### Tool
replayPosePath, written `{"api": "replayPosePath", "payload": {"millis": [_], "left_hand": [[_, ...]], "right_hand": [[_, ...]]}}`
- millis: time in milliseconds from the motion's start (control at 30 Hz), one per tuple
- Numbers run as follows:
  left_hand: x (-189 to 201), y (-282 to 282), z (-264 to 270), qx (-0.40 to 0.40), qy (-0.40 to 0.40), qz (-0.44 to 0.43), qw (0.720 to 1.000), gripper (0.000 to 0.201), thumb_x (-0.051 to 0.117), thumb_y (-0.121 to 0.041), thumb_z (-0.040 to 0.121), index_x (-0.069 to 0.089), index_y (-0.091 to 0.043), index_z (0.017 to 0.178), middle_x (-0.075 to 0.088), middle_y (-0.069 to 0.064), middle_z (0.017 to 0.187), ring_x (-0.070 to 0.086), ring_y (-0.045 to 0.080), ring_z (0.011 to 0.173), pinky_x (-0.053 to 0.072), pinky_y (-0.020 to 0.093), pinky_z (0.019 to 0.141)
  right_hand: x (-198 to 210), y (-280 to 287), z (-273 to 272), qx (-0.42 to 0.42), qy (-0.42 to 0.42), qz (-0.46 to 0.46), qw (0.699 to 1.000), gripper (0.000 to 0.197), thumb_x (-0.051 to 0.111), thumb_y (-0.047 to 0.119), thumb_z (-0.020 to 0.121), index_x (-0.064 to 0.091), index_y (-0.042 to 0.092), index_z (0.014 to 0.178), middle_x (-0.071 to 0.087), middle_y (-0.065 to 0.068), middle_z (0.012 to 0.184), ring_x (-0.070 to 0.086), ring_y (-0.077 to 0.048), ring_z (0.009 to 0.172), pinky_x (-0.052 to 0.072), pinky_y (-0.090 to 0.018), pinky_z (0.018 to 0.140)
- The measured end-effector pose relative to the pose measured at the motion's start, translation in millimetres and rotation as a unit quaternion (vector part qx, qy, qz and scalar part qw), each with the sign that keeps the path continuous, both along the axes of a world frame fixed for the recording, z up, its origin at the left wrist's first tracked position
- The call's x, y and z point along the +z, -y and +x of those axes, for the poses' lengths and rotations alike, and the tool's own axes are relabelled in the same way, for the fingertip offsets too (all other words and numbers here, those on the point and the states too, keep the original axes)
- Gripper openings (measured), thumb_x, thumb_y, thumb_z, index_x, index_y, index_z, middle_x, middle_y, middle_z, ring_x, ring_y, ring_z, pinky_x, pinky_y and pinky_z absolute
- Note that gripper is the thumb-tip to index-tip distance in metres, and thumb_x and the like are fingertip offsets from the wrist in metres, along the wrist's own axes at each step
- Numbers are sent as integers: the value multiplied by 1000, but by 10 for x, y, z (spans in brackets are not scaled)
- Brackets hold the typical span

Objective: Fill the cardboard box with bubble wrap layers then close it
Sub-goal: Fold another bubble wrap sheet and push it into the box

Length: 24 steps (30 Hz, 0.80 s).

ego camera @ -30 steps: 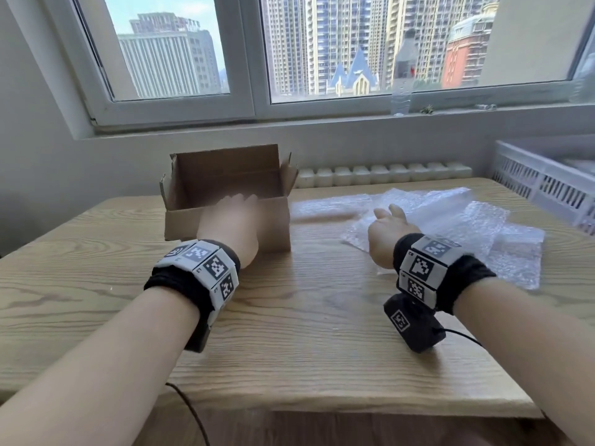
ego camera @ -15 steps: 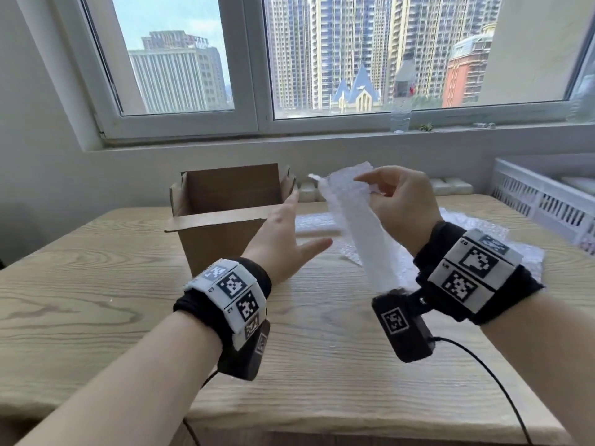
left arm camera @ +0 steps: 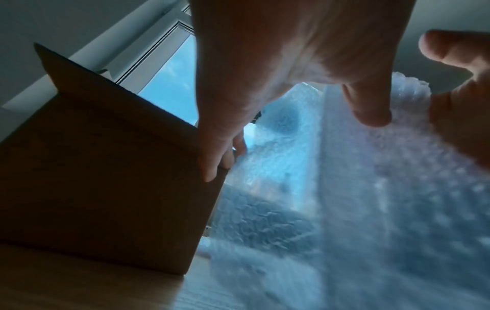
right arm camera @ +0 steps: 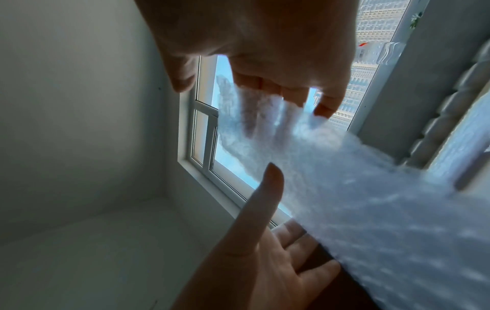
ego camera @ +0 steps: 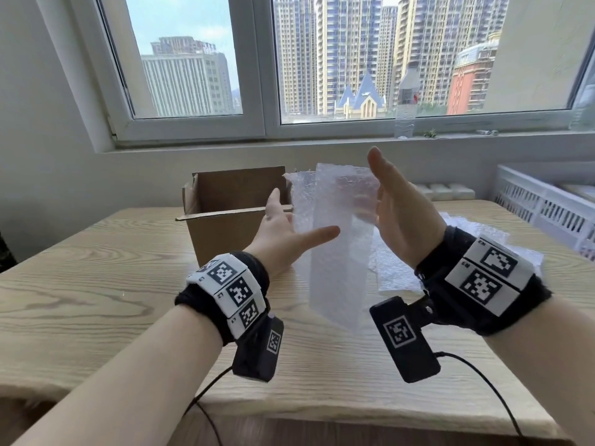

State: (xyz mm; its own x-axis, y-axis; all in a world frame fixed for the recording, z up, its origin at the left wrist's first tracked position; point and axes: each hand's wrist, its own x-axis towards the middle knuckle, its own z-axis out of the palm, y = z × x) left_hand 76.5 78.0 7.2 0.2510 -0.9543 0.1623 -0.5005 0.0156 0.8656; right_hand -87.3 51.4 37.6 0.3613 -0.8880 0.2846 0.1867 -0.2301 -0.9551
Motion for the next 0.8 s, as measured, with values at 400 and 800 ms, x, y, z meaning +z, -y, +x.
{"api": "replayPosePath", "payload": {"millis": [400, 800], "left_hand": [[60, -116, 37, 67, -42, -120, 990, 36, 71, -21, 82, 53, -19, 114, 59, 1, 107, 59, 18, 97, 53, 38, 90], [134, -113, 161, 104, -94, -170, 975, 18, 54, -6, 92, 49, -19, 105, 56, 1, 96, 64, 27, 101, 55, 44, 88]], "right_hand": [[-49, -11, -29, -122, -101, -113, 981, 9, 75, 10, 75, 72, 11, 83, 67, 8, 74, 64, 4, 64, 52, -7, 64], [-136, 313, -218, -314, -203, -11, 927, 57, 68, 11, 79, 41, 5, 130, 51, -14, 122, 53, -23, 99, 50, -33, 88]]}}
